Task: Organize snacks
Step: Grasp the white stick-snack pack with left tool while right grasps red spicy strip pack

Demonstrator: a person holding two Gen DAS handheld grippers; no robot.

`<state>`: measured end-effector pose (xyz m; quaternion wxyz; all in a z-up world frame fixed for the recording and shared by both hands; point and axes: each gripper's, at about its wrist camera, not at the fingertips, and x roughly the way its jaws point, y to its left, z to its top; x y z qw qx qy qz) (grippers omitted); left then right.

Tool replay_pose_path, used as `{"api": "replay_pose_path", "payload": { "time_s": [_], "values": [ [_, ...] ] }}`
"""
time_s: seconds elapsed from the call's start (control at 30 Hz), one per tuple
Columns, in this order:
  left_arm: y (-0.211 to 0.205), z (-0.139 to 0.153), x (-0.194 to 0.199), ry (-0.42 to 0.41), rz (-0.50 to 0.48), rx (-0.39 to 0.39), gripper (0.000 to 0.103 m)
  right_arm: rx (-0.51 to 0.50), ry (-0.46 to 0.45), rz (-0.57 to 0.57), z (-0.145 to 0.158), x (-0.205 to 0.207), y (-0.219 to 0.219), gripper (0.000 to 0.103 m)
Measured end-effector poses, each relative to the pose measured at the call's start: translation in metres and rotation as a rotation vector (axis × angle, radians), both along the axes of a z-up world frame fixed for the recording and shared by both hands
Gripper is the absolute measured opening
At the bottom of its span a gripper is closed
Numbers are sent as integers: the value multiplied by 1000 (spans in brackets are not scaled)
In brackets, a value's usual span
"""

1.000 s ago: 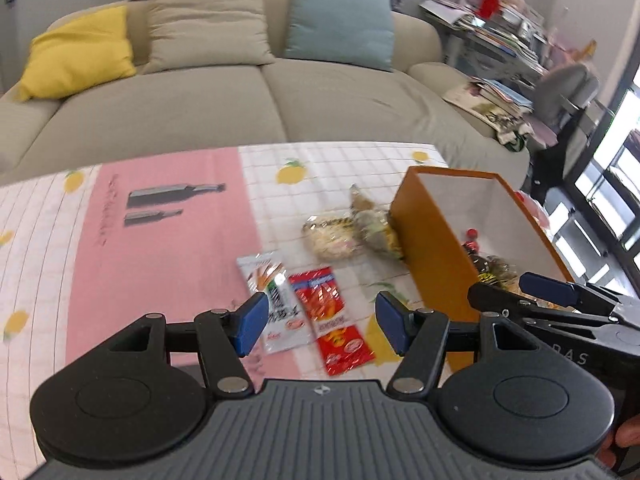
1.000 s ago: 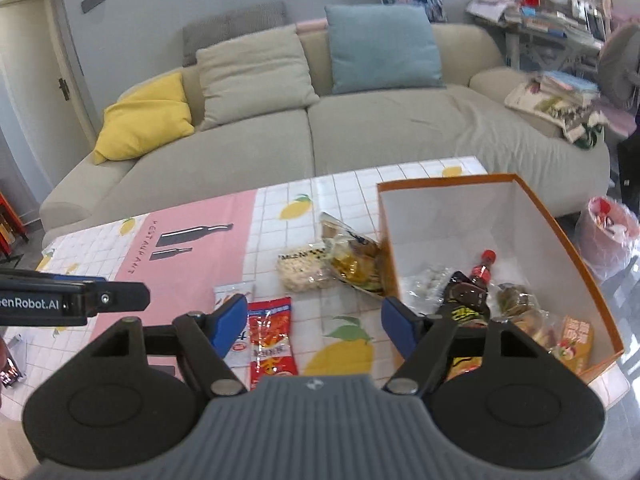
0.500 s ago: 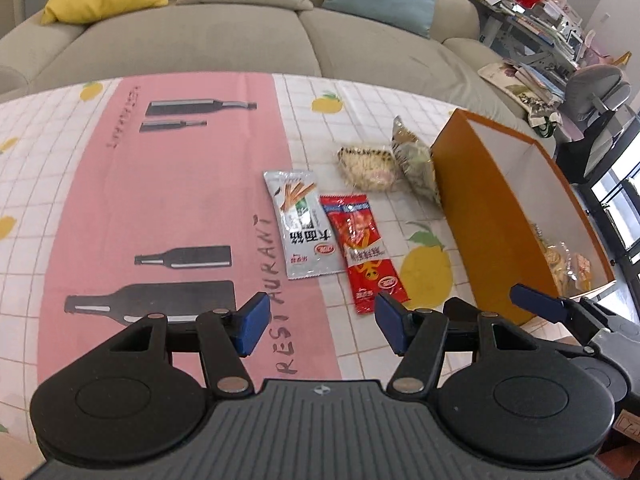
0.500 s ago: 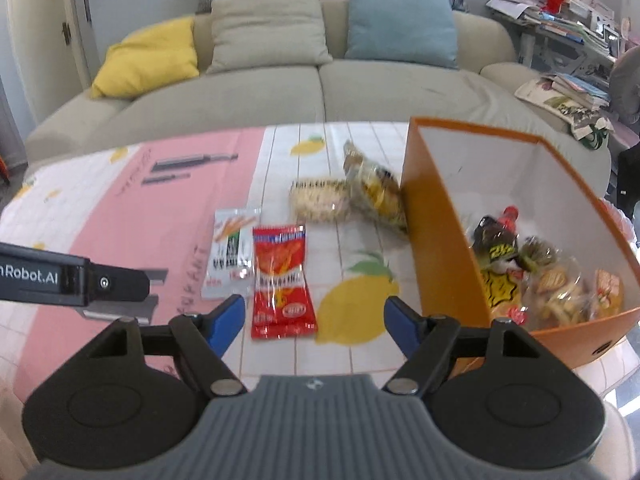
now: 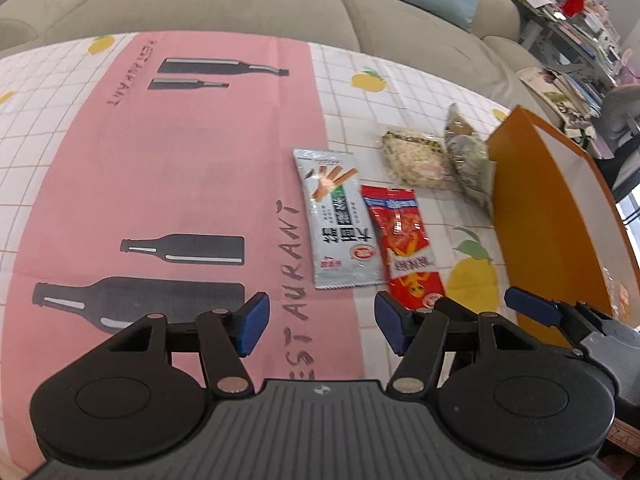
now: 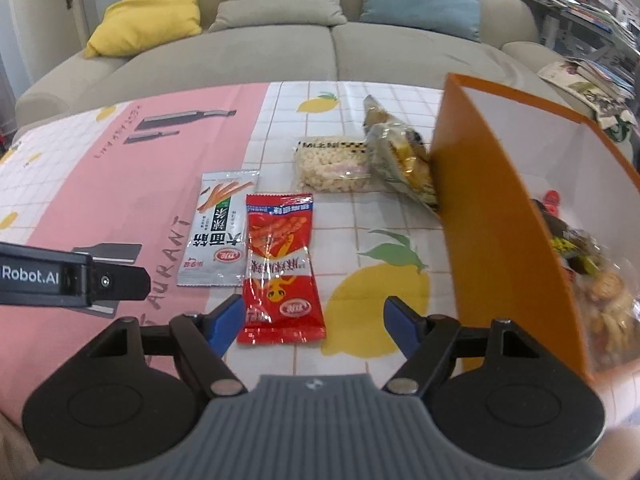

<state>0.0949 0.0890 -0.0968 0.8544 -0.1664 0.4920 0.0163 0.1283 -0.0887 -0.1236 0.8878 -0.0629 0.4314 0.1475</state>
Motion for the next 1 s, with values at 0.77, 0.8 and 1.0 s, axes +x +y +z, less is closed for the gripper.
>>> {"api": "replay_pose_path", "payload": {
  "time_s": [0.77, 0.8, 1.0],
  "values": [
    [16, -31, 44, -21, 45, 38, 68, 33, 0, 49, -38, 60, 31, 68],
    [17, -31, 44, -20, 48, 43, 68, 38, 3, 56, -40, 59, 31, 68],
    [18, -32, 43, -10, 62, 45, 68, 59, 17, 70, -41, 56, 34, 68]
  ]
}}
